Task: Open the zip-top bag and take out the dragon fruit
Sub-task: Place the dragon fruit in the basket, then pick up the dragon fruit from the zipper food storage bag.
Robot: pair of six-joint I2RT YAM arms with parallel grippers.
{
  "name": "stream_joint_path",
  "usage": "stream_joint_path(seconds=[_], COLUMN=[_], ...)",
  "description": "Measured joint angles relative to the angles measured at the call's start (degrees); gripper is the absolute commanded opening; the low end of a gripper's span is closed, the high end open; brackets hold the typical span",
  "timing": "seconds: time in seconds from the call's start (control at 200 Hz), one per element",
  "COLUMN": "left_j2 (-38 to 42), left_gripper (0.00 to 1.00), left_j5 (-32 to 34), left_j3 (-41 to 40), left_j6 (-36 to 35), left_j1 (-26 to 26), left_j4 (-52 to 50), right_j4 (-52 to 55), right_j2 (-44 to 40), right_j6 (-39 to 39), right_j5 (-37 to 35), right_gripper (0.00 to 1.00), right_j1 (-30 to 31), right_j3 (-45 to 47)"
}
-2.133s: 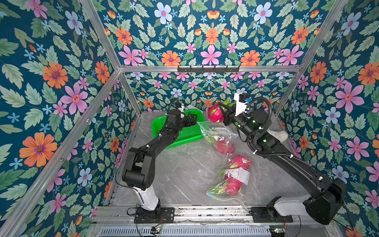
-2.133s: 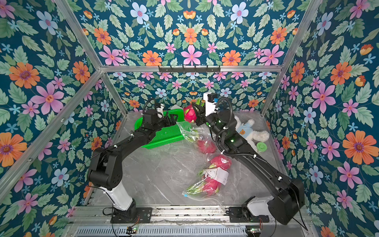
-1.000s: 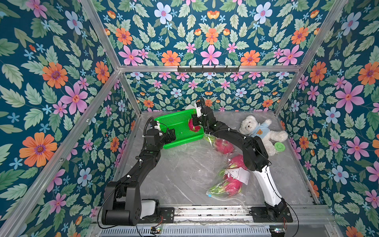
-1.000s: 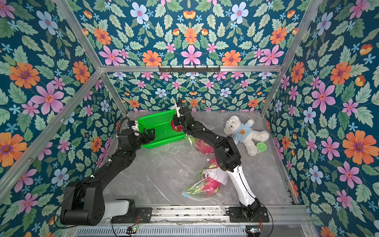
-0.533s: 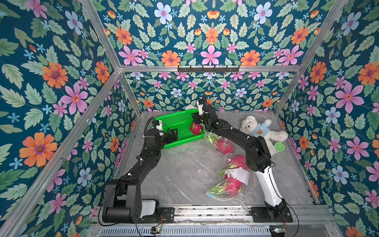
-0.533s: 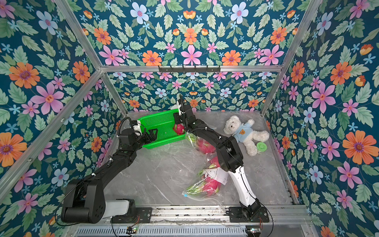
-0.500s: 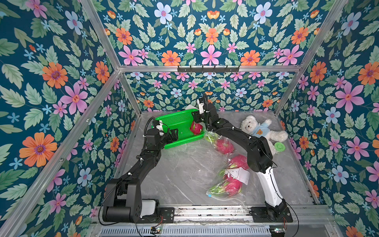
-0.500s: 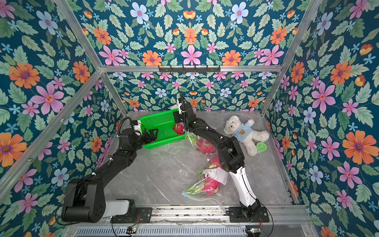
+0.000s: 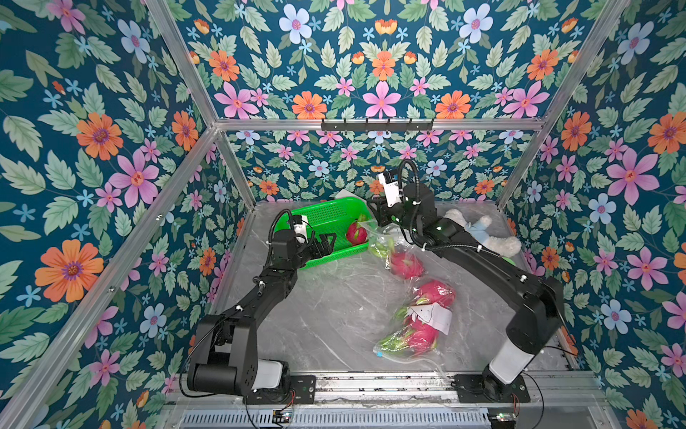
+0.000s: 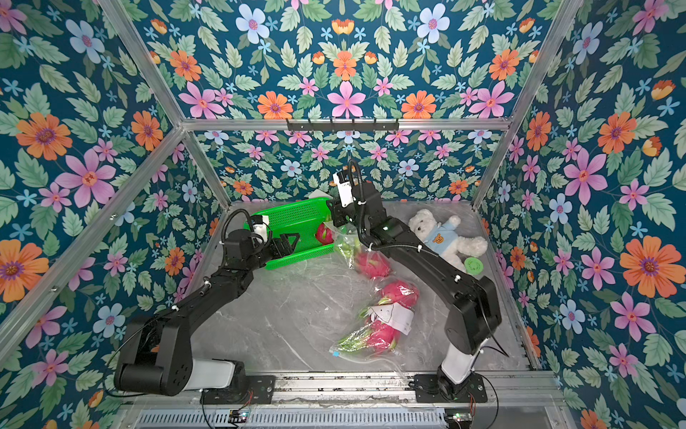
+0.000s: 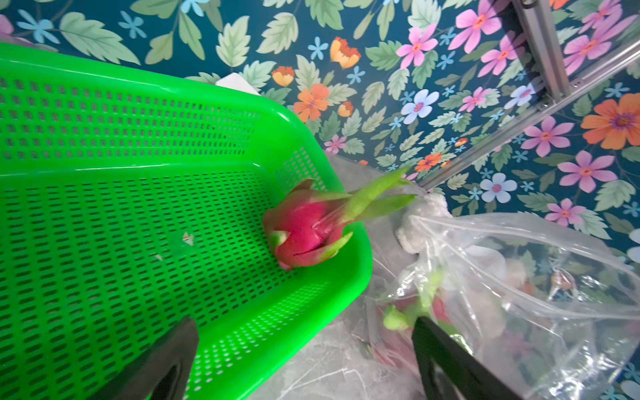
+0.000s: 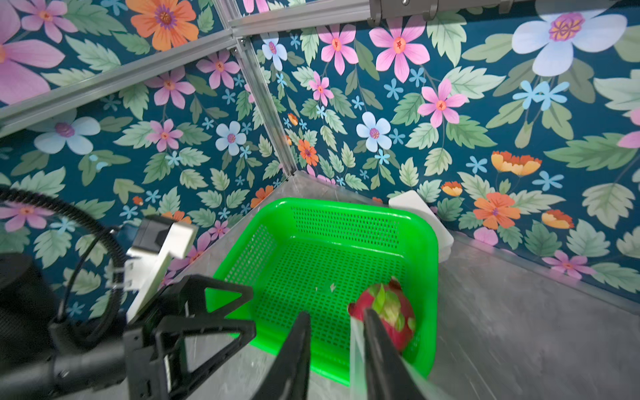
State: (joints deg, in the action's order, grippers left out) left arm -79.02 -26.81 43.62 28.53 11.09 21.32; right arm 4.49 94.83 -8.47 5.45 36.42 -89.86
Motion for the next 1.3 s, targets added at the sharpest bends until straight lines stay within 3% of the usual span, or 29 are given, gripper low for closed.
stream_joint_path(seconds=[0.285,0.61,0.83,1.05,1.3], left_j2=[-2.97,-9.92,-16.63,-22.93,-24.52], left_gripper=[0.99,0.98,0.91,0.67,0.14], left_j5=[-1.79,-3.13,-4.81,-7.78,-10.16], left_j3=[5.35,12.22,19.02,22.25,24.48], left_j6=[1.25,4.46,3.37,2.97,3.41], left_j1=[8.13,11.23,11.61,11.80,12.17], left_j4=[0.50,3.78,4.02,2.82,2.67], right_j4=[9.90,17.29,19.96,21.59,22.80], right_j2=[-7.52,-5.95,-2.84,-1.68,-0.68], right_j6=[0.04,-0.24,-0.33,-0.11,1.62], right_j5=[2.78,4.46,6.10,6.29,6.29], right_gripper=[0.09,0.05,0.04,0.04,0.04], right_j1=[-0.02,-2.99,-3.43,-3.48,-3.48], right_j3=[5.16,3.28,-0.28,-1.31,-2.71])
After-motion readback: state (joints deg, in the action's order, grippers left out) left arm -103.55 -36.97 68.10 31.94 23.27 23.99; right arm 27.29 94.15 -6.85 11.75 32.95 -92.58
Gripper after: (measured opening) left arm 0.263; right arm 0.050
